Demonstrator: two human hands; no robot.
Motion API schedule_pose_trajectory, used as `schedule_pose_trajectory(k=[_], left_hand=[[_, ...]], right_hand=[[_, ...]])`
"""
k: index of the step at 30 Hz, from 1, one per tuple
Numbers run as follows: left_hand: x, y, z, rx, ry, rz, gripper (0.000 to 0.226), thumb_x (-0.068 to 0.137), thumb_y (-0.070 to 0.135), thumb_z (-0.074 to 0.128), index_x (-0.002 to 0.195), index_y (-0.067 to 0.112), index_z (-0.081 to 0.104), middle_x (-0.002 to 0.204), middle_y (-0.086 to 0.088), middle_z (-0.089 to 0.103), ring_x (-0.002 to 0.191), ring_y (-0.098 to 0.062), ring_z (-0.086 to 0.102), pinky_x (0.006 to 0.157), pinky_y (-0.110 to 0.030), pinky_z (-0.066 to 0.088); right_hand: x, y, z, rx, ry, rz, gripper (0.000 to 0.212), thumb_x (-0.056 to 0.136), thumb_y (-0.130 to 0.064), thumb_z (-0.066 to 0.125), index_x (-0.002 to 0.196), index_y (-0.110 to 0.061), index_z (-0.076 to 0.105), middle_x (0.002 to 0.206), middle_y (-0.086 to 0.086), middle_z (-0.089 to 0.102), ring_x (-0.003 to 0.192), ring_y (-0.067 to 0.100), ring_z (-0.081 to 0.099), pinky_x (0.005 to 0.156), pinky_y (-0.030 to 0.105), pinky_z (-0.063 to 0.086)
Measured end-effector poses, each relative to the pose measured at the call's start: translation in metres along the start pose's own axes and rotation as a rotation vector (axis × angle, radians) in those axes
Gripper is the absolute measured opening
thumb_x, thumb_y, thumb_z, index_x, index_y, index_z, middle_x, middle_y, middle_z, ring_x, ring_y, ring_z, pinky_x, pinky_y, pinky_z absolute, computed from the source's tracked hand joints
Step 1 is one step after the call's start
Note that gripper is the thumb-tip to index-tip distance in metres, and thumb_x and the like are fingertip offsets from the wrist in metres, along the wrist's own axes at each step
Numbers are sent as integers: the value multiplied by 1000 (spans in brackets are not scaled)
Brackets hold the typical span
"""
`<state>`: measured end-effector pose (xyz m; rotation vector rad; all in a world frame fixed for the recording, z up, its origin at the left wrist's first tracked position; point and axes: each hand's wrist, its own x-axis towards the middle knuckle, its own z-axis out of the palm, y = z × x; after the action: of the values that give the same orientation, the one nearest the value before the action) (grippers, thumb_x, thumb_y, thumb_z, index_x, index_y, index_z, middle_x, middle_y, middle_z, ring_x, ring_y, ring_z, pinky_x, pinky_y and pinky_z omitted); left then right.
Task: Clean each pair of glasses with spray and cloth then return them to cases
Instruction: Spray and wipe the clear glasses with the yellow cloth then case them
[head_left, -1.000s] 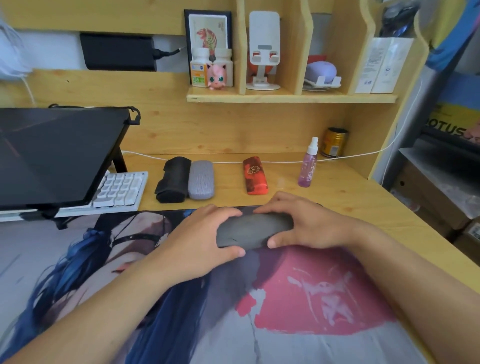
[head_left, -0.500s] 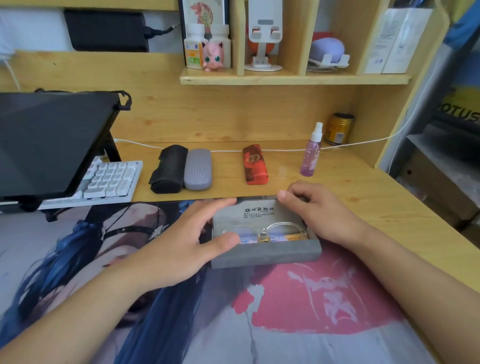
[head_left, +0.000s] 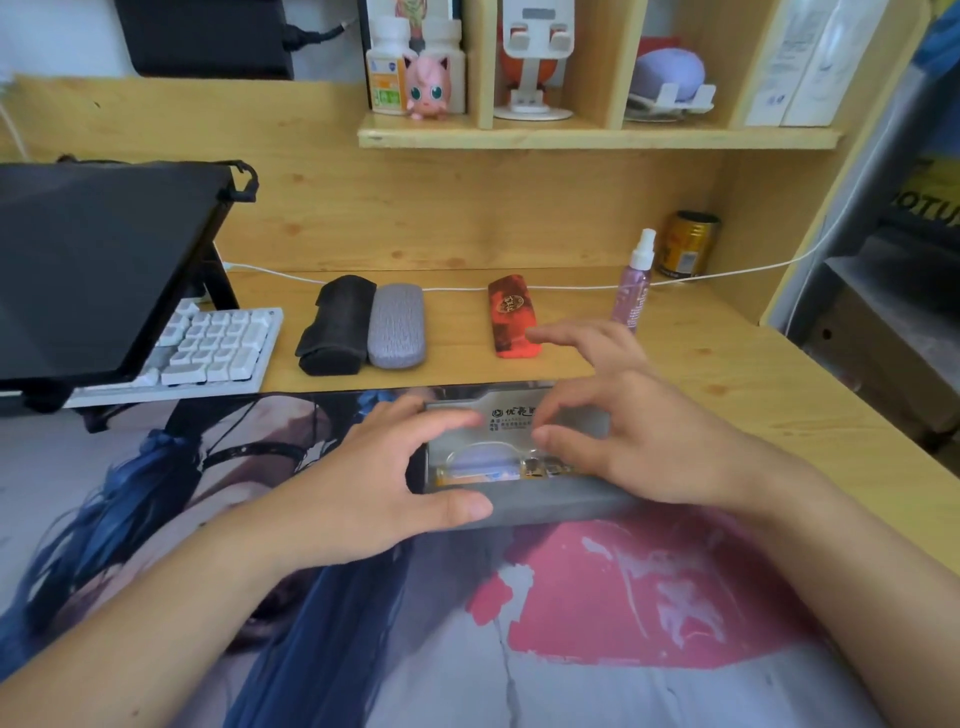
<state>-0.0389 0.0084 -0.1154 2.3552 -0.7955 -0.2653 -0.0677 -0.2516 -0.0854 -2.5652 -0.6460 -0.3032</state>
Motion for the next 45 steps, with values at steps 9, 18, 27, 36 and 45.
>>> schedule_pose_trajectory(k=[9, 18, 27, 36, 45], left_hand=[[1, -1, -3, -28, 1, 7, 80, 70, 75, 70, 141, 60, 36, 142, 36, 27, 138, 13, 26, 111, -26, 28], [-1, -4, -16, -58, 3, -54, 73, 72, 57, 82, 133, 60, 42, 131, 46, 35, 119, 28, 33, 101, -10, 32], [-4, 1, -26, -83, 416, 154, 32, 80, 54, 67, 110, 46, 68, 145, 30, 41, 144, 0, 28, 113, -20, 26], [-12, 44, -1, -425, 423, 218, 19, 95, 29, 67, 111, 37, 73, 111, 18, 73, 89, -3, 61, 85, -26, 48], [-13, 48, -9, -574, 359, 197, 17, 89, 27, 61, 91, 15, 72, 85, 2, 76, 82, -6, 68, 77, -16, 50]], right_hand=[[9, -13, 12, -106, -155, 99, 5, 82, -35, 69, 81, -32, 72, 160, -11, 27, 150, 12, 5, 121, 35, 10], [5, -14, -34, 245, 376, 148, 27, 86, -12, 76, 74, -36, 72, 144, -14, 48, 136, 7, 36, 97, 2, 27], [5, -20, -9, 646, 112, 184, 8, 72, -30, 73, 70, -23, 77, 137, -17, 57, 131, -2, 49, 109, 29, 35], [4, -28, 14, 1332, 143, 116, 31, 83, -28, 77, 104, -5, 74, 141, 10, 59, 142, 26, 43, 119, 56, 25], [5, -25, 16, 1222, 121, 137, 22, 89, -14, 66, 109, -8, 71, 120, 12, 68, 119, 31, 60, 112, 47, 38]])
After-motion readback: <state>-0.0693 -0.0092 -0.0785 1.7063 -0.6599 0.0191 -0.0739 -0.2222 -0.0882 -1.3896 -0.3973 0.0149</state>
